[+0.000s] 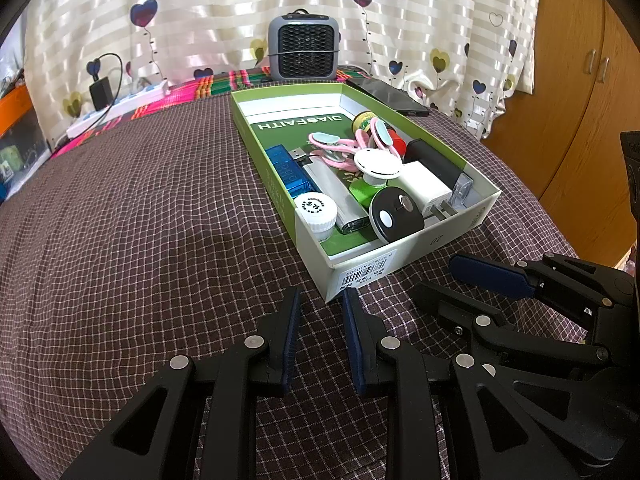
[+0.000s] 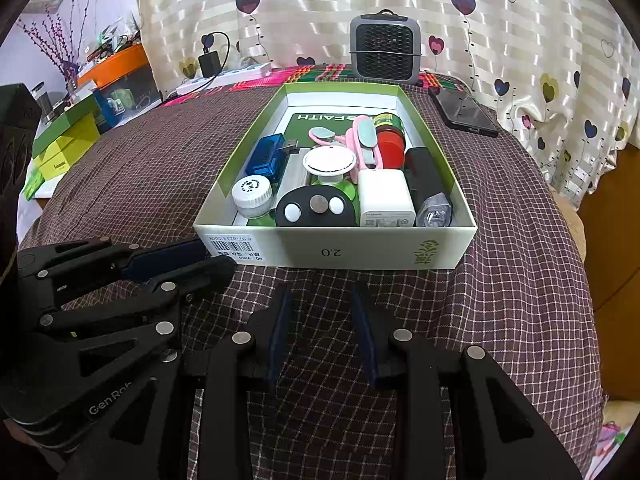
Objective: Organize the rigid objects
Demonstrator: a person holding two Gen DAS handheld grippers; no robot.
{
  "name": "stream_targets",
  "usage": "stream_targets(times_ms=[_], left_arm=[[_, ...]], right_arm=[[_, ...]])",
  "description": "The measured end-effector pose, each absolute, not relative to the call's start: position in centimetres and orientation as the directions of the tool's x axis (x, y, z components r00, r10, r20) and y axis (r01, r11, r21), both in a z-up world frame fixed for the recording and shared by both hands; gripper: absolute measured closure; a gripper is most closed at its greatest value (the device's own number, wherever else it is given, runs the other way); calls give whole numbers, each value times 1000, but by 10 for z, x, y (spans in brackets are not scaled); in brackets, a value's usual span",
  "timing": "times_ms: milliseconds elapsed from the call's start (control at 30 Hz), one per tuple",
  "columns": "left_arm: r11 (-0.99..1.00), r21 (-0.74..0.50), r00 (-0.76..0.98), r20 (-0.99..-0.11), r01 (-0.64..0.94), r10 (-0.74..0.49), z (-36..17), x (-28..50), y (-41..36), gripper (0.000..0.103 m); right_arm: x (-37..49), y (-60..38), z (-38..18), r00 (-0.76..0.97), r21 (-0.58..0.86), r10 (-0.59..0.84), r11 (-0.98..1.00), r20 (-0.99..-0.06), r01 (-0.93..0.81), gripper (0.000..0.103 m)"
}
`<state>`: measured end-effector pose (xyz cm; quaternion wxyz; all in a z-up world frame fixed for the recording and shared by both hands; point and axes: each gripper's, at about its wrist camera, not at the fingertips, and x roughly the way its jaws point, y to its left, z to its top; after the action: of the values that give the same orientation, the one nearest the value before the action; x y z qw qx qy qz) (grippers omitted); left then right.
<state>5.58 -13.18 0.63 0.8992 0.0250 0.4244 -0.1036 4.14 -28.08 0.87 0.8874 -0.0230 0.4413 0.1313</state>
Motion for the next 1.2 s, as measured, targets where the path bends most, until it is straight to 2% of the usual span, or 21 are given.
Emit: stream_targets(times_ms=[1200], left_arm=[[977,-57,617,-767,208,-176,6,56,-129,82]], right_arm=[[41,-281,8,578,69,209,965,-789,-255,71]])
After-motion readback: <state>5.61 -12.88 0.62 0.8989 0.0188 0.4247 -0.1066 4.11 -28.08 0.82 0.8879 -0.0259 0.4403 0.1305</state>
